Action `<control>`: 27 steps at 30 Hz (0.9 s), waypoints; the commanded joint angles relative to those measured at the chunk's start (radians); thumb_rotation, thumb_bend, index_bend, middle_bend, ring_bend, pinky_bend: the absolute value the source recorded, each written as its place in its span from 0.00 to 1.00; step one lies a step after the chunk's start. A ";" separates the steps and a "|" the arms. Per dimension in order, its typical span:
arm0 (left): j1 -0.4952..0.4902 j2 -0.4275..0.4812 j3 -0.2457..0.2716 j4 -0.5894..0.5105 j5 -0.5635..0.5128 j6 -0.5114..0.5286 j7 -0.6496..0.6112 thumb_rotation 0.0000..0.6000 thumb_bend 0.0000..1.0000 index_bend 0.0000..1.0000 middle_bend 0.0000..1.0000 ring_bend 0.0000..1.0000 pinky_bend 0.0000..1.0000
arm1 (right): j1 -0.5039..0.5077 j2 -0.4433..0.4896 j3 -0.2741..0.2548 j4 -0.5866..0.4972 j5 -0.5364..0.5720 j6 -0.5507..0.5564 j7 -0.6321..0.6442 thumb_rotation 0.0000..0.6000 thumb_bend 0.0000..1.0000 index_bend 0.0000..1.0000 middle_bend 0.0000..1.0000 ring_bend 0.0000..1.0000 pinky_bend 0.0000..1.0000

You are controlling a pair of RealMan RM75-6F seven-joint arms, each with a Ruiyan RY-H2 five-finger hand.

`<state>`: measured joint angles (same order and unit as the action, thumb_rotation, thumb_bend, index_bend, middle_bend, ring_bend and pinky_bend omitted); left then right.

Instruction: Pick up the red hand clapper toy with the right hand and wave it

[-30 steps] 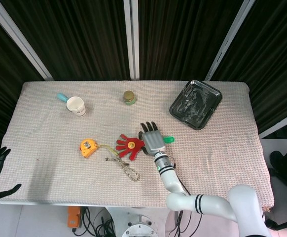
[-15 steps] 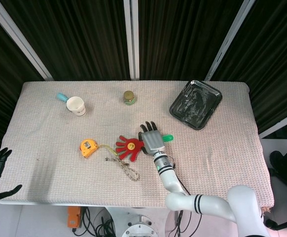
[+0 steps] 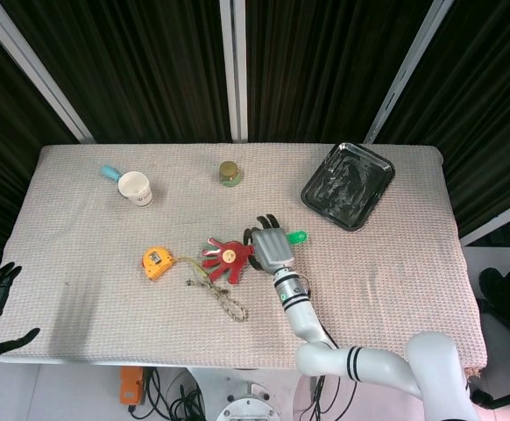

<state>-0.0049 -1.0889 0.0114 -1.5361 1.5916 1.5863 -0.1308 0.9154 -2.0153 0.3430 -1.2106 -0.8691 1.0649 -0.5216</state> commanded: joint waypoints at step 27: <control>-0.003 -0.004 -0.008 -0.012 0.009 0.013 0.007 1.00 0.06 0.04 0.02 0.00 0.02 | -0.170 0.104 0.094 -0.140 -0.142 0.034 0.510 1.00 0.42 0.92 0.70 0.70 0.91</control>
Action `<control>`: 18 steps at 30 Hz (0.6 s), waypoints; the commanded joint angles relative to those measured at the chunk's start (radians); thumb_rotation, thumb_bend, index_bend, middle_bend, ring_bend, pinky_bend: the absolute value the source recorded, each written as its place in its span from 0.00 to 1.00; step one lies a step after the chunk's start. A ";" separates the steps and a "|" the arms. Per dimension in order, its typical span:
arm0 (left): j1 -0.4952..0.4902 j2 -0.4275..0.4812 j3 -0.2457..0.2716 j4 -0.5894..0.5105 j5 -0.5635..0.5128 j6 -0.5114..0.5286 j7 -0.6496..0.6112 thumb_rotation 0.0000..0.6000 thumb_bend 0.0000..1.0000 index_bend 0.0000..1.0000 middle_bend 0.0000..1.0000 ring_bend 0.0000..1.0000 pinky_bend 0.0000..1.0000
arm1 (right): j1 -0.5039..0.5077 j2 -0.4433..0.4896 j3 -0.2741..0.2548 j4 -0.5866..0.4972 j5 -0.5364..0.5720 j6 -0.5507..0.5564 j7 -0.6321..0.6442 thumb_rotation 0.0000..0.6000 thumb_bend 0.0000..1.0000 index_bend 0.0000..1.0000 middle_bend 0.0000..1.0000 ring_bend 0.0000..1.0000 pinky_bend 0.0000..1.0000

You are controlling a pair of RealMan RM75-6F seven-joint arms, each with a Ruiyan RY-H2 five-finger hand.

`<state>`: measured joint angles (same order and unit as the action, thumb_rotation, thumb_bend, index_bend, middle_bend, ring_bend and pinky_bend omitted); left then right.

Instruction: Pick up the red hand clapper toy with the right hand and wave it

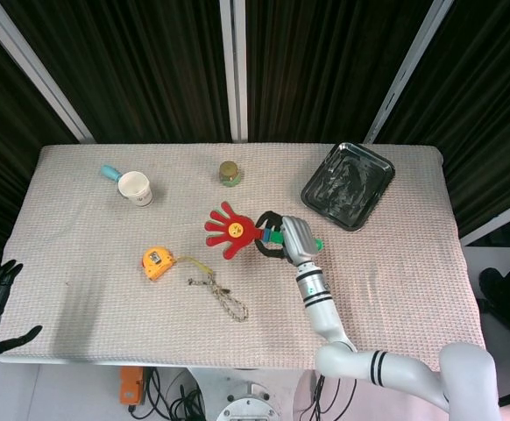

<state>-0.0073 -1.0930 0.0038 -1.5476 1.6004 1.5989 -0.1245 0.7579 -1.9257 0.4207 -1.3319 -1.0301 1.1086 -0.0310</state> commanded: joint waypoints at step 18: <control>-0.014 0.003 -0.007 -0.015 0.001 -0.012 0.018 1.00 0.06 0.04 0.02 0.00 0.02 | -0.179 0.325 0.273 -0.423 0.171 -0.422 0.611 1.00 0.44 0.91 0.71 0.84 1.00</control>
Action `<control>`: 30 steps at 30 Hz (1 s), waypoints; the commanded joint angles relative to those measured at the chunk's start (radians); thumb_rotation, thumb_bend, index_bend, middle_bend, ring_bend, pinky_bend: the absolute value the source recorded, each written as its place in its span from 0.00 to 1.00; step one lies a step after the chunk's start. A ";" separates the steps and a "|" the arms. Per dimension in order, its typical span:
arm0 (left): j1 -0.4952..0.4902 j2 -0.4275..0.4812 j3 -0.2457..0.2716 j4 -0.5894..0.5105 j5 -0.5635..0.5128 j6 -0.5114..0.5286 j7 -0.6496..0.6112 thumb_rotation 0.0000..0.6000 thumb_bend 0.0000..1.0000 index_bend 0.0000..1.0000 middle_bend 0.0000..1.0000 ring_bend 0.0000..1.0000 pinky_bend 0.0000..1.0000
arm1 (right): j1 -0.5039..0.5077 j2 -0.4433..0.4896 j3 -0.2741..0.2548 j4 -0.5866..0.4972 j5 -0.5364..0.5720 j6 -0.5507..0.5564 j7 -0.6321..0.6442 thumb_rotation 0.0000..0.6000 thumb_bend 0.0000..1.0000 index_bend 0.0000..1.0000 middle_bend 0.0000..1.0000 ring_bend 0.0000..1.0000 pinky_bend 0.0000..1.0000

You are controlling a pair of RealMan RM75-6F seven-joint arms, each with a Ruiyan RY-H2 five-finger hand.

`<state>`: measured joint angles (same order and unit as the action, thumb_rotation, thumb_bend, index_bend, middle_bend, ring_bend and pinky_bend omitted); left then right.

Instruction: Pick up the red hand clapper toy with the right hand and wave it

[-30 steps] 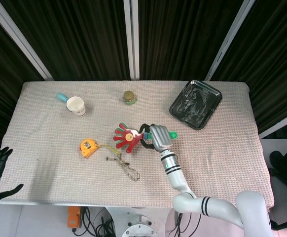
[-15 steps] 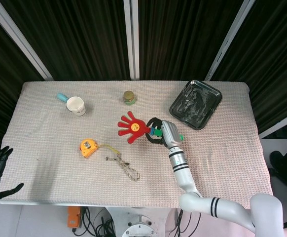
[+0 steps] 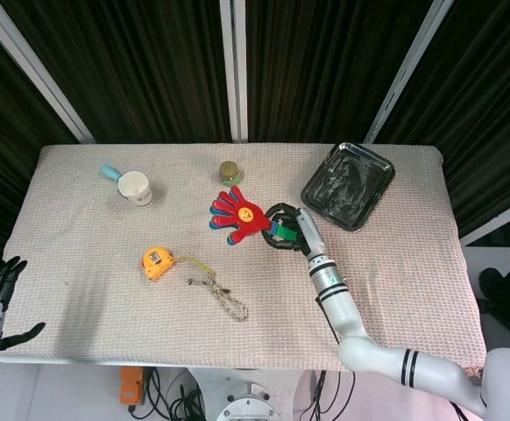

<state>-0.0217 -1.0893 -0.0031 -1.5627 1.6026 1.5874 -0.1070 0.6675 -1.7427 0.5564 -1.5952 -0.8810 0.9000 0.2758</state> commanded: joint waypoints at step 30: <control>-0.004 -0.002 0.000 0.002 -0.009 -0.007 0.004 1.00 0.06 0.04 0.02 0.00 0.02 | -0.064 0.319 -0.010 -0.077 -0.267 -0.264 -0.573 1.00 0.44 0.93 0.83 0.84 1.00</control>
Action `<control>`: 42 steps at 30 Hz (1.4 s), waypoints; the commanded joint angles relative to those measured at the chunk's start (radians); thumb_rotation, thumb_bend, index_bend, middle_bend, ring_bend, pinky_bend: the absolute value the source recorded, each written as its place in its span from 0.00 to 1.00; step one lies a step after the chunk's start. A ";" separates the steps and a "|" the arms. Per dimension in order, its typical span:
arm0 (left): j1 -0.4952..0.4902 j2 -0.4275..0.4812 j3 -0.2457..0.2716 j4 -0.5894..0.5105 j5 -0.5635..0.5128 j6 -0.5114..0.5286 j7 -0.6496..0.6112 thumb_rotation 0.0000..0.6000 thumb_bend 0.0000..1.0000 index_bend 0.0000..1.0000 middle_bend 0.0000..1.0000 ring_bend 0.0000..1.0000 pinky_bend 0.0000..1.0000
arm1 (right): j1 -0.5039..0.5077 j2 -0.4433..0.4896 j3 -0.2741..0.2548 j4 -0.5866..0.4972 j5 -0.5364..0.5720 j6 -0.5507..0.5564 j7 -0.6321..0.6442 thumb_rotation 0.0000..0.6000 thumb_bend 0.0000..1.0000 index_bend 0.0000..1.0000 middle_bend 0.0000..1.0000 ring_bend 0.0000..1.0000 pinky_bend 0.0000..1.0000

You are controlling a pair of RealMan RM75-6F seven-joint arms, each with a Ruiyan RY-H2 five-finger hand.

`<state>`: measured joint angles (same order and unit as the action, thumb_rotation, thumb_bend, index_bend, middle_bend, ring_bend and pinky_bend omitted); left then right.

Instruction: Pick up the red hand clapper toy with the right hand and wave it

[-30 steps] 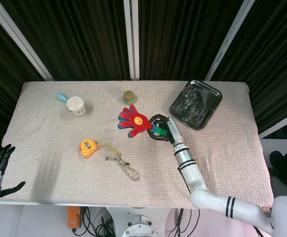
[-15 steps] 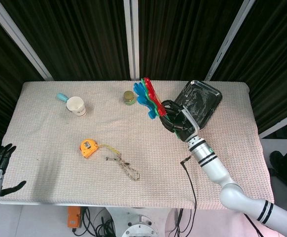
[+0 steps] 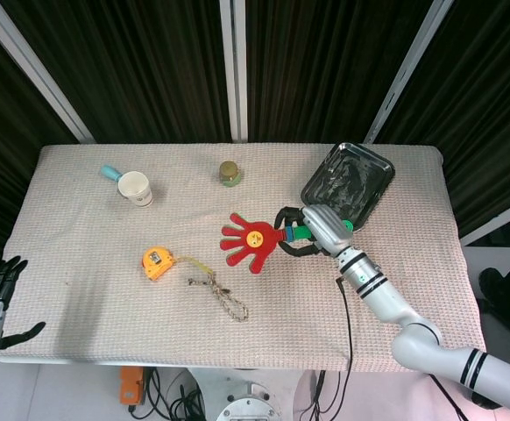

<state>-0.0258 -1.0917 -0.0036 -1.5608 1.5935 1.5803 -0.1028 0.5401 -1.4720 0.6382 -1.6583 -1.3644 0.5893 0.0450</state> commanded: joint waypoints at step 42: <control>-0.011 -0.004 0.000 -0.005 0.000 -0.013 0.011 1.00 0.06 0.04 0.02 0.00 0.02 | 0.133 -0.156 -0.226 0.383 -0.193 0.281 0.202 1.00 0.37 0.88 0.80 0.84 1.00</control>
<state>-0.0372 -1.0959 -0.0031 -1.5656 1.5931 1.5668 -0.0927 0.5894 -1.4704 0.5747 -1.5343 -1.4931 0.7331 1.5386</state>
